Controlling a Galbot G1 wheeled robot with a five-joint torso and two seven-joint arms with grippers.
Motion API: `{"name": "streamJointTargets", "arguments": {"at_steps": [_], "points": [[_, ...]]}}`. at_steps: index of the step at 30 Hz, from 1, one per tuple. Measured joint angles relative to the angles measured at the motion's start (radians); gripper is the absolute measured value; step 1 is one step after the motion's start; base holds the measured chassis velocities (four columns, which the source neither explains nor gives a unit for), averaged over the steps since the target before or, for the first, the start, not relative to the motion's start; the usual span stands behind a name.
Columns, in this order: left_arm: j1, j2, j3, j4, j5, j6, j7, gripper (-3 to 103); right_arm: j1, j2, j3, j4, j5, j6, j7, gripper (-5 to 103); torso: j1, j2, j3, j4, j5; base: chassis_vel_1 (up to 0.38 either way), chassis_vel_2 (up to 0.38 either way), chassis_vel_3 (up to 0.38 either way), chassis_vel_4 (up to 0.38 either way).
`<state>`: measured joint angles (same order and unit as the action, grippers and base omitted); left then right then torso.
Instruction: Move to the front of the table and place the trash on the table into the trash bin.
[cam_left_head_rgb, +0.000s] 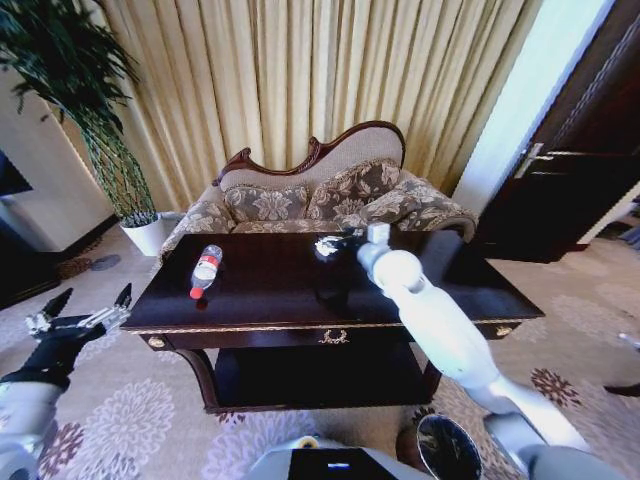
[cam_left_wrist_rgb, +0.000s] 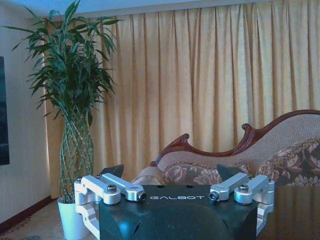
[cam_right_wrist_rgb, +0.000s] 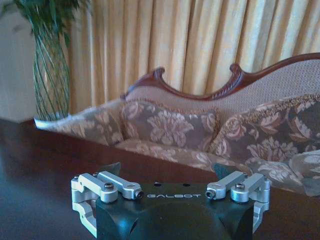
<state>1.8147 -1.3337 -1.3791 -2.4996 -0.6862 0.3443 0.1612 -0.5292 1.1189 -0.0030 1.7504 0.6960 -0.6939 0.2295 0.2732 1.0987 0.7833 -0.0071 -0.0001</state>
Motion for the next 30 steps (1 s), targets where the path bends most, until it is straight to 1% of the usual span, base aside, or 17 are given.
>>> {"name": "streamJointTargets", "arguments": {"at_steps": [1,4,9,15,26,28,29,30], "points": [[0.000,0.001,-0.001,0.000,0.000,0.000,0.000,100,0.013,0.014,-0.011,-0.024,-0.020,-0.015,0.002,100,0.000,0.000,0.000,0.0001,0.0001,0.000,0.000,0.000,0.000],[0.000,0.001,0.005,0.000,0.002,0.000,0.000,100,0.028,0.034,-0.026,-0.066,-0.036,-0.032,0.016,100,0.000,0.000,0.000,0.0000,0.0001,0.000,0.000,0.000,0.000],[0.001,-0.001,0.012,0.000,0.005,0.000,0.000,100,0.042,0.056,-0.033,-0.126,-0.045,-0.041,0.035,100,0.000,0.000,0.000,0.0000,0.0000,0.000,0.000,0.000,0.000],[0.001,0.002,0.012,-0.001,0.005,0.000,0.000,100,0.044,0.062,-0.034,-0.177,-0.038,-0.042,0.048,100,0.000,0.000,0.000,0.0000,0.0002,0.000,0.000,0.000,0.000],[0.000,-0.001,0.011,-0.001,0.002,-0.004,0.001,100,0.045,0.069,-0.035,-0.213,-0.033,-0.041,0.049,100,0.000,0.000,0.000,0.0000,0.0001,0.000,0.000,0.000,0.000],[0.000,-0.002,0.007,-0.001,0.000,-0.007,0.003,100,0.046,0.076,-0.043,-0.216,-0.035,-0.040,0.055,91,0.000,0.000,0.000,0.0001,0.0001,0.000,0.000,0.000,0.000],[0.000,-0.002,0.007,-0.001,0.000,-0.007,0.003,100,0.046,0.076,-0.043,-0.216,-0.035,-0.040,0.055,91,0.000,0.000,0.000,0.0001,0.0001,0.000,0.000,0.000,0.000],[-0.001,-0.002,0.007,-0.001,0.000,-0.008,0.004,100,0.046,0.076,-0.044,-0.216,-0.036,-0.039,0.055,86,0.000,0.000,0.000,0.0001,0.0001,0.000,0.000,0.000,0.000]]}}
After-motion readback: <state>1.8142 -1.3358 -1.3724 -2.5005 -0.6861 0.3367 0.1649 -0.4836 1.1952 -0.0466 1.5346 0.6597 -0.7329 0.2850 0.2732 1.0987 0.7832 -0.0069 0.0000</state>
